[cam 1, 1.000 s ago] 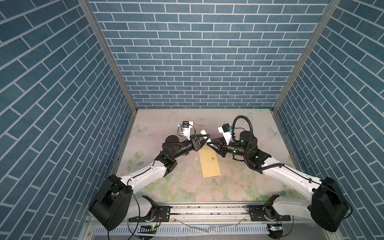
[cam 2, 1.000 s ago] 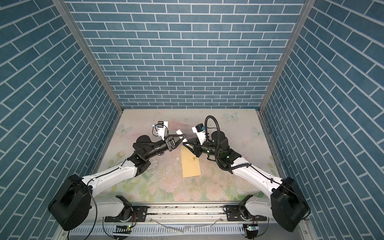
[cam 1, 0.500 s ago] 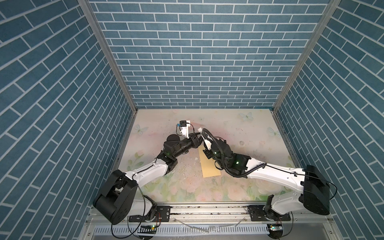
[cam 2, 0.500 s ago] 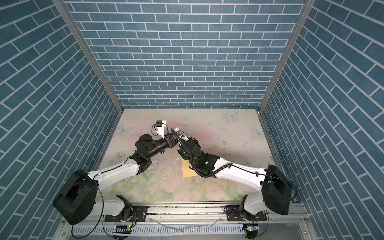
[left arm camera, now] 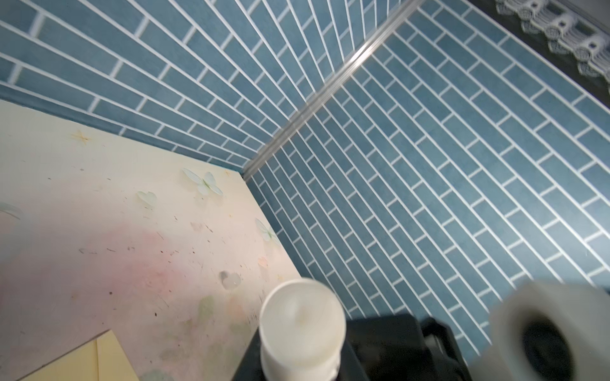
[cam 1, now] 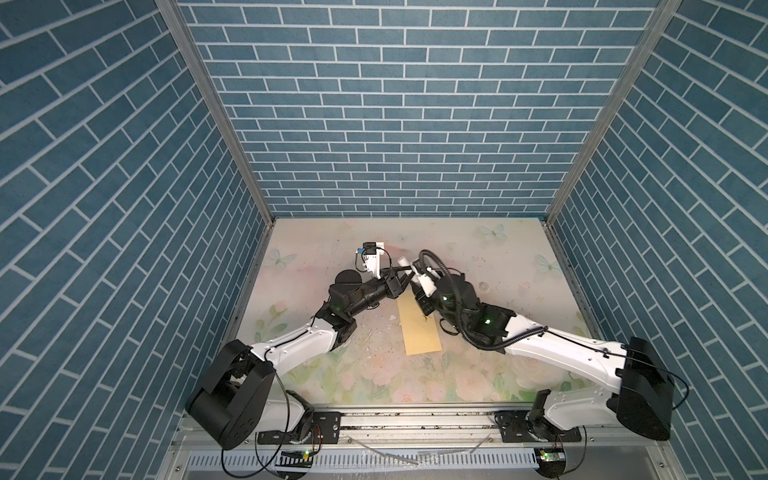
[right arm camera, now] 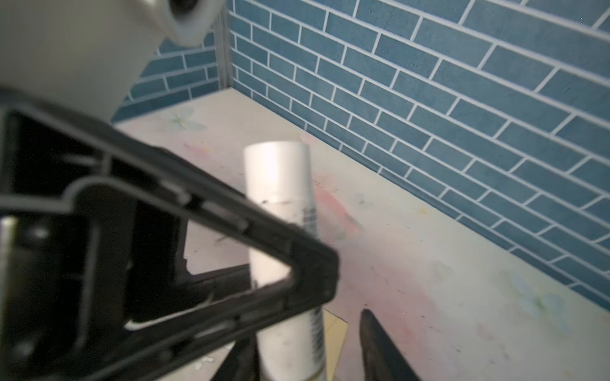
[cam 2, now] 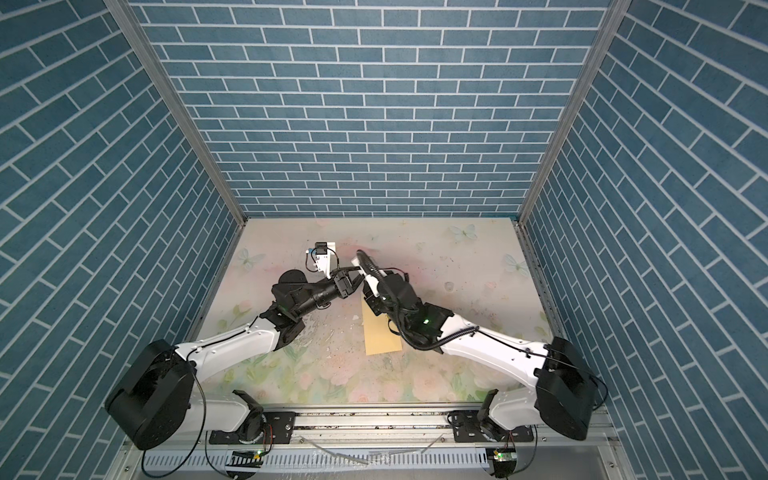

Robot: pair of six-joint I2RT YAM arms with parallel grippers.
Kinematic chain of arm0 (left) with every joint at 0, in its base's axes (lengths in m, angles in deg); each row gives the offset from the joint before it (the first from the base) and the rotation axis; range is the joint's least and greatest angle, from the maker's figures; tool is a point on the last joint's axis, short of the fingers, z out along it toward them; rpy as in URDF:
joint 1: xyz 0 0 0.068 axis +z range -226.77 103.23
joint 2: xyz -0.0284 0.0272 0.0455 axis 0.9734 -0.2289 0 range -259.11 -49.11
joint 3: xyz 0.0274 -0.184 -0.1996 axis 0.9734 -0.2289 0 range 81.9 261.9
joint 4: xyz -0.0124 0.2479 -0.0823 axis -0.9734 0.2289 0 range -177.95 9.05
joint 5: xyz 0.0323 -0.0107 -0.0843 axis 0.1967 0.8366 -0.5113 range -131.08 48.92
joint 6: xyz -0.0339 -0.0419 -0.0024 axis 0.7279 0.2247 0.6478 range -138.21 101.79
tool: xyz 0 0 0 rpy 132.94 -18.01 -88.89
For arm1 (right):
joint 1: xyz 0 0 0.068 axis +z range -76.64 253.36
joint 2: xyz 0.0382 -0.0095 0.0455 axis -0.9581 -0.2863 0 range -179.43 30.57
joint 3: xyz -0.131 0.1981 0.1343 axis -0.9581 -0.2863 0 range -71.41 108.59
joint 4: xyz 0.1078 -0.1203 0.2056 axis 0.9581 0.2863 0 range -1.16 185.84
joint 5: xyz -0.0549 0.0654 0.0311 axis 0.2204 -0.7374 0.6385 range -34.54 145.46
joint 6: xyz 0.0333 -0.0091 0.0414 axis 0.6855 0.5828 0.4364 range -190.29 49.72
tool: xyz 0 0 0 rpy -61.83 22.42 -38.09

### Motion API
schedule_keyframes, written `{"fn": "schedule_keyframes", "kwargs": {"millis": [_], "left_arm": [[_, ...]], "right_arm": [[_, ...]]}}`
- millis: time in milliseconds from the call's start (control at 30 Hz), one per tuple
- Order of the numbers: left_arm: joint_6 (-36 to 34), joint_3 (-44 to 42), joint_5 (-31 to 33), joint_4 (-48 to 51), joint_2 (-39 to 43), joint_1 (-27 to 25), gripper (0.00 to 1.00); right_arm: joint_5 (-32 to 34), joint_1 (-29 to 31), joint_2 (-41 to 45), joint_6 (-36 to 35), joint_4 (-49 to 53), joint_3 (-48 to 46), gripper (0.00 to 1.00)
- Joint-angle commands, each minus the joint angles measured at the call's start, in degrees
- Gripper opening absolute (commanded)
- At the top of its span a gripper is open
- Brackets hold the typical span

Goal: Place the letter into the envelope and seal it

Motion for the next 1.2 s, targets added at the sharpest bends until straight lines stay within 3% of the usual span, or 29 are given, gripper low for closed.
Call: {"fn": "schedule_keyframes", "kwargs": {"millis": [0, 167, 467, 733, 1000, 1167], "left_arm": [[-3.7, 1.4, -3.2, 3.7, 2.3, -0.3, 0.00], [-6.3, 4.8, -4.5, 9.6, 2.9, -0.2, 0.00], [-8.5, 5.4, -3.3, 13.2, 5.2, -0.2, 0.00], [-3.6, 5.3, -4.6, 7.9, 3.2, -0.3, 0.00], [-0.4, 5.3, -6.0, 3.9, 2.4, -0.3, 0.00], [0.3, 5.4, -6.5, 3.1, 2.4, -0.2, 0.00]], "right_arm": [[-17.2, -5.2, 5.3, 9.6, -4.1, -4.6, 0.60], [-27.8, -8.4, 9.2, 13.0, -2.6, -6.1, 0.75], [-33.5, -11.3, 10.1, 15.9, -5.5, -7.2, 0.76], [-38.2, -13.4, 12.0, 18.0, -9.2, -10.5, 0.76], [-51.9, -19.1, 10.7, 25.1, -18.2, -13.4, 0.73], [-56.1, -20.0, 7.7, 27.5, -21.0, -12.3, 0.60]]}}
